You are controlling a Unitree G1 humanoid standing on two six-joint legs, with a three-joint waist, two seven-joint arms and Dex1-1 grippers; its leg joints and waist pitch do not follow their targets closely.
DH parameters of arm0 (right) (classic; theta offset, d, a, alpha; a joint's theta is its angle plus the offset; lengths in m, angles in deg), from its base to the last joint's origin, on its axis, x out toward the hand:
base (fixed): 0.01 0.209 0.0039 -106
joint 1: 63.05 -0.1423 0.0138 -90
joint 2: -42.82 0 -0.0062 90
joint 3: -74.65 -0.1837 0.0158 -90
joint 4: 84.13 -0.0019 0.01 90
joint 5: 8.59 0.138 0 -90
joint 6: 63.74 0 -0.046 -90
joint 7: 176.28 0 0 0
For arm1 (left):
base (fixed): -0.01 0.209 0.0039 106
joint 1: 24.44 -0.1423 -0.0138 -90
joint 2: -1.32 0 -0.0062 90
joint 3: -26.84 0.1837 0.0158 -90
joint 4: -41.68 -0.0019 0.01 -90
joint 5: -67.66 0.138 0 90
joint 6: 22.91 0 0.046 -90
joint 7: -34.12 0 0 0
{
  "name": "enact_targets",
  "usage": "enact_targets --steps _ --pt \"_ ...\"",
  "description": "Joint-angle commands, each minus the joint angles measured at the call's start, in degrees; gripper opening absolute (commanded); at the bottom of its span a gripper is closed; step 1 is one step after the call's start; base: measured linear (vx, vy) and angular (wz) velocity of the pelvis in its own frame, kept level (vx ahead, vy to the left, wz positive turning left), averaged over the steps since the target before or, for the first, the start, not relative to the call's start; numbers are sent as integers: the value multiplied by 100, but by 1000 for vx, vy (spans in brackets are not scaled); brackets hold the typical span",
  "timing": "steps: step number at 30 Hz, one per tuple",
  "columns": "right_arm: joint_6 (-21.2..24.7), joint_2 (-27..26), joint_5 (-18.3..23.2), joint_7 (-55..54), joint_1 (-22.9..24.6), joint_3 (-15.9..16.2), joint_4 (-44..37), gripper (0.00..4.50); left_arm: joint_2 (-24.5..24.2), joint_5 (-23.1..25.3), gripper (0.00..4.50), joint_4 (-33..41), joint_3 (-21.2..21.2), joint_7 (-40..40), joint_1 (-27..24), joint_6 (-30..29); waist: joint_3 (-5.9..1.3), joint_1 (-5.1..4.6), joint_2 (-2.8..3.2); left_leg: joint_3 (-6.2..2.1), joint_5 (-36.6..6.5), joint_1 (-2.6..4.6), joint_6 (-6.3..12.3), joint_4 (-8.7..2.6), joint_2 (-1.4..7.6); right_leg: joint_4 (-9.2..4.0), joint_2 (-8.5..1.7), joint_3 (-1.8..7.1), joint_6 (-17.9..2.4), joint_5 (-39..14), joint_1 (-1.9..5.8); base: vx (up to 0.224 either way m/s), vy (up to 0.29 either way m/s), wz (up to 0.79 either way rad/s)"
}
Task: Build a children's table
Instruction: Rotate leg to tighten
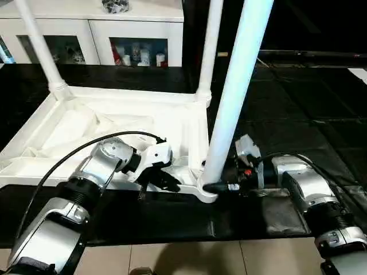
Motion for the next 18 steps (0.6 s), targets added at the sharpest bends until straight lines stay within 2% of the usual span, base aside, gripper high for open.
enact_targets --steps 1,2,3,8,9,18 --pt "15 39 -18 174 -77 67 31 317 33 101 0 142 252 -240 -9 84 -405 -37 -44 -94 -698 41 382 -366 383 -399 -535 456 -869 -1521 331 0 0 0" --pt "22 36 -14 191 -85 71 44 317 30 98 0 149 254 -244 -11 85 -403 -37 -44 -97 -706 44 378 -369 386 -399 -535 455 -863 -1539 328 0 0 0" --pt "26 34 -10 209 -87 77 50 289 26 92 0 165 256 -249 -19 79 -411 -34 -46 -97 -688 42 381 -365 386 -397 -534 457 -860 -1516 331 0 0 0" --pt "8 21 -22 374 -119 101 153 258 -11 86 0 209 276 -325 -63 91 -414 -17 -47 -93 -648 39 403 -359 385 -386 -536 454 -901 -1444 333 0 0 0" --pt "7 21 -24 376 -118 104 155 238 -12 87 0 209 277 -327 -65 91 -412 -11 -48 -95 -648 39 399 -360 385 -387 -532 454 -885 -1474 329 0 0 0" --pt "66 -17 29 398 -15 152 92 204 8 61 0 203 254 -274 -102 -26 -419 -1 -36 -101 -662 45 362 -362 386 -392 -528 449 -838 -1525 333 0 0 0"
